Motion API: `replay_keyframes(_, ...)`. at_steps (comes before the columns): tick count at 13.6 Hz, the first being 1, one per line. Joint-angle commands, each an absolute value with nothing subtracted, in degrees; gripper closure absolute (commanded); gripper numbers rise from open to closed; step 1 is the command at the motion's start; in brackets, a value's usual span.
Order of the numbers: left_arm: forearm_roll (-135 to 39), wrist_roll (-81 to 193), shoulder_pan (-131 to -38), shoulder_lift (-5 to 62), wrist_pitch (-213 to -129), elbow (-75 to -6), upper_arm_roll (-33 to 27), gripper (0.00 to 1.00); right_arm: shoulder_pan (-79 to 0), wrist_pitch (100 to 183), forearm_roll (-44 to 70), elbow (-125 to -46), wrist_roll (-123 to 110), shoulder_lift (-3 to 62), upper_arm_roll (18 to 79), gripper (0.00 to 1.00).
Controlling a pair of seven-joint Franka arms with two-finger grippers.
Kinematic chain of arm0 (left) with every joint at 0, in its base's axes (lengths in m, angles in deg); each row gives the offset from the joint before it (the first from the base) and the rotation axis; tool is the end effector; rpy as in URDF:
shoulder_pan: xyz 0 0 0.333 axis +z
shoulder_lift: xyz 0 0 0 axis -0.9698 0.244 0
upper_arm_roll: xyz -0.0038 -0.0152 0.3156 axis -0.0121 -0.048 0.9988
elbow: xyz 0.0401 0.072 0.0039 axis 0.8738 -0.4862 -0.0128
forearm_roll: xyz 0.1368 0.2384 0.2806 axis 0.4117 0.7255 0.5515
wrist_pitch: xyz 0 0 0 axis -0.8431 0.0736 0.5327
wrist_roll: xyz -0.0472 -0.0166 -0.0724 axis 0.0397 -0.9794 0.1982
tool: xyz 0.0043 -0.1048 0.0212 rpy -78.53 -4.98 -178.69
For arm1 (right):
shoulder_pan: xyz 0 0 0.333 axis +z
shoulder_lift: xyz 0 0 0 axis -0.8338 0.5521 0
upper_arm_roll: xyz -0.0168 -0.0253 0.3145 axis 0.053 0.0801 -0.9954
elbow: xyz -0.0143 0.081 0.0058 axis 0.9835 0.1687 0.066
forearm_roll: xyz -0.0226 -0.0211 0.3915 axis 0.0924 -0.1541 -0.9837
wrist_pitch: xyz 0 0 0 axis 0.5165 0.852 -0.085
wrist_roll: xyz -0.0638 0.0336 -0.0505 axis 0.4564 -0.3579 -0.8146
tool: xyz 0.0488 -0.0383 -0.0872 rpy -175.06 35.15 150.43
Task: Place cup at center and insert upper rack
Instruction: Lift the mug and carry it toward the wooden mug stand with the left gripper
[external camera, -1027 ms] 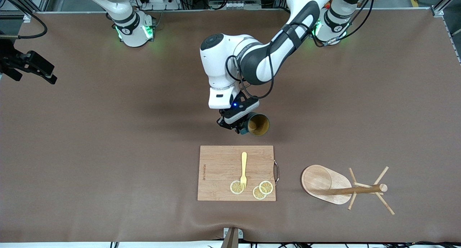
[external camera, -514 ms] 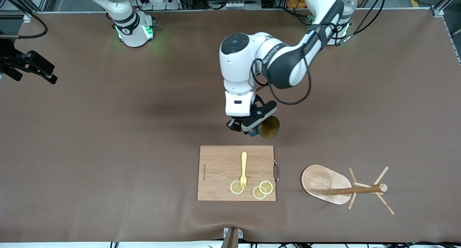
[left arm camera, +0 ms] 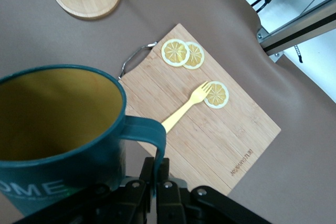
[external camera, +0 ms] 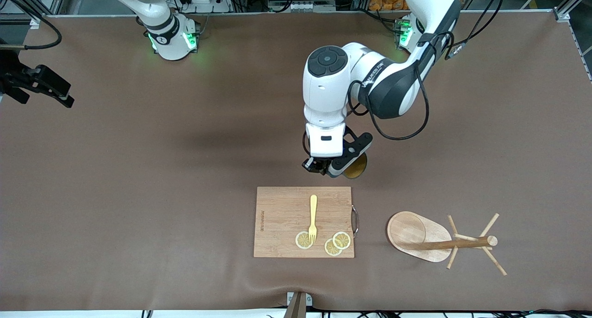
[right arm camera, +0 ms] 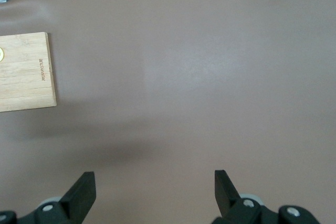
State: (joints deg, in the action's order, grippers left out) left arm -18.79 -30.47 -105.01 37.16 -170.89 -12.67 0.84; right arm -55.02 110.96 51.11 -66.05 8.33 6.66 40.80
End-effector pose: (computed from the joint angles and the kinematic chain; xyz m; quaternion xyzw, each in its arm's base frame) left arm 0.5843 -0.4608 0.4399 0.9141 0.3814 0.1262 0.0553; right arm 0.5490 0.0358 0.6893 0.9980 -0.0516 0.0368 0.0069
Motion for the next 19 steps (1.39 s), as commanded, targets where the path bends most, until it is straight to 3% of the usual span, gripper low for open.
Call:
replay_keyframes(1,-22.71,-30.56,-103.3,35.01,-172.5,-13.68,0.66,1.0,-54.73,110.39,51.33,-66.06,8.74,5.86,40.83,0.0)
replay_keyframes(10,-34.48,-26.09,-94.08,34.3,-177.52,-13.94,0.48,1.0,-54.73,110.12,51.42,-66.15,8.74,5.86,40.91,0.0)
replay_keyframes(17,-54.43,-18.26,-84.5,34.21,-178.48,-13.94,0.31,1.0,-54.64,109.6,51.86,-66.06,8.74,5.86,40.83,0.0)
replay_keyframes(19,-57.95,-15.72,-82.57,34.39,-182.76,-13.94,0.48,1.0,-54.56,109.59,51.86,-66.15,8.74,5.86,40.83,0.0)
